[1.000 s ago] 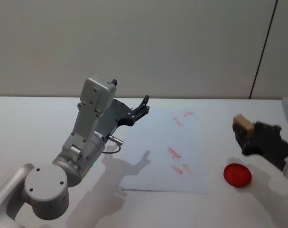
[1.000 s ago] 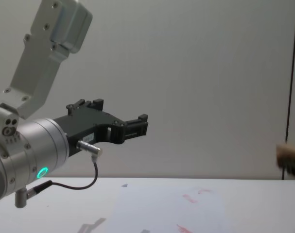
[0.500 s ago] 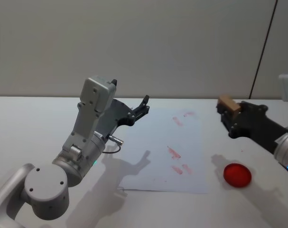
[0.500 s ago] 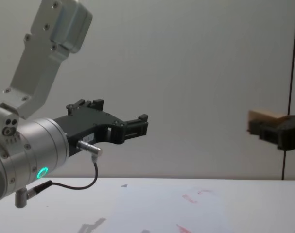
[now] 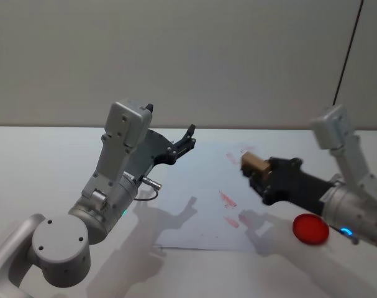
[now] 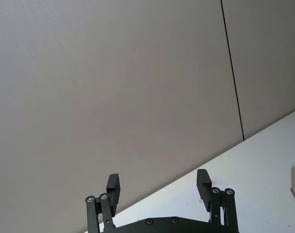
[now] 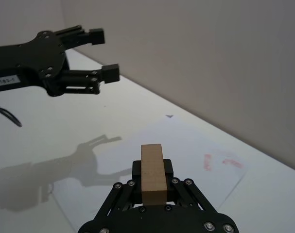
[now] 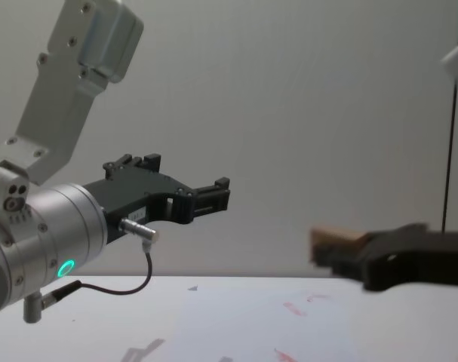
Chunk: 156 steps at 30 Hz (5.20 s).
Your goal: Use the one hand to pick up the stamp and affix it onto the A4 paper.
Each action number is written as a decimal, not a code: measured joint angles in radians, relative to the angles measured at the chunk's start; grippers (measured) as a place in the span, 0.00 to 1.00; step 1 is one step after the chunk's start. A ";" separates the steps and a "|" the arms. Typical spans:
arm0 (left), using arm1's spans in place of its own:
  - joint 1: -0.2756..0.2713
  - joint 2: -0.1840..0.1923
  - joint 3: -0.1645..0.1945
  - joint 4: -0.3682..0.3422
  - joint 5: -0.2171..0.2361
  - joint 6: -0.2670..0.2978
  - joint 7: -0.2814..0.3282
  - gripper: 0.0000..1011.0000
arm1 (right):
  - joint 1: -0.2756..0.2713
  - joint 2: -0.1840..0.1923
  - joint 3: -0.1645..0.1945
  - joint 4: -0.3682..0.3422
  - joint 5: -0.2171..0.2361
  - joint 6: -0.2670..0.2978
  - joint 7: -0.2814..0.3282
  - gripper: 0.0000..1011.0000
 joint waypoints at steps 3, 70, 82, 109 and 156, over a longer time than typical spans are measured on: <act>0.000 0.000 0.000 0.000 0.000 0.000 0.000 0.99 | 0.017 -0.014 -0.016 0.031 -0.020 0.002 0.034 0.22; 0.000 0.000 0.000 0.000 0.000 0.000 0.000 0.99 | 0.119 -0.104 -0.141 0.245 -0.162 -0.029 0.091 0.22; 0.000 0.000 0.000 0.000 0.000 0.000 0.000 0.99 | 0.111 -0.079 -0.098 0.145 -0.046 -0.027 0.011 0.22; 0.000 0.000 0.000 0.000 0.000 0.000 0.000 0.99 | -0.094 0.128 0.024 -0.067 0.142 0.036 -0.156 0.22; 0.000 0.000 0.000 0.000 0.000 0.000 0.000 0.99 | -0.219 0.210 0.051 -0.028 0.141 0.021 -0.233 0.22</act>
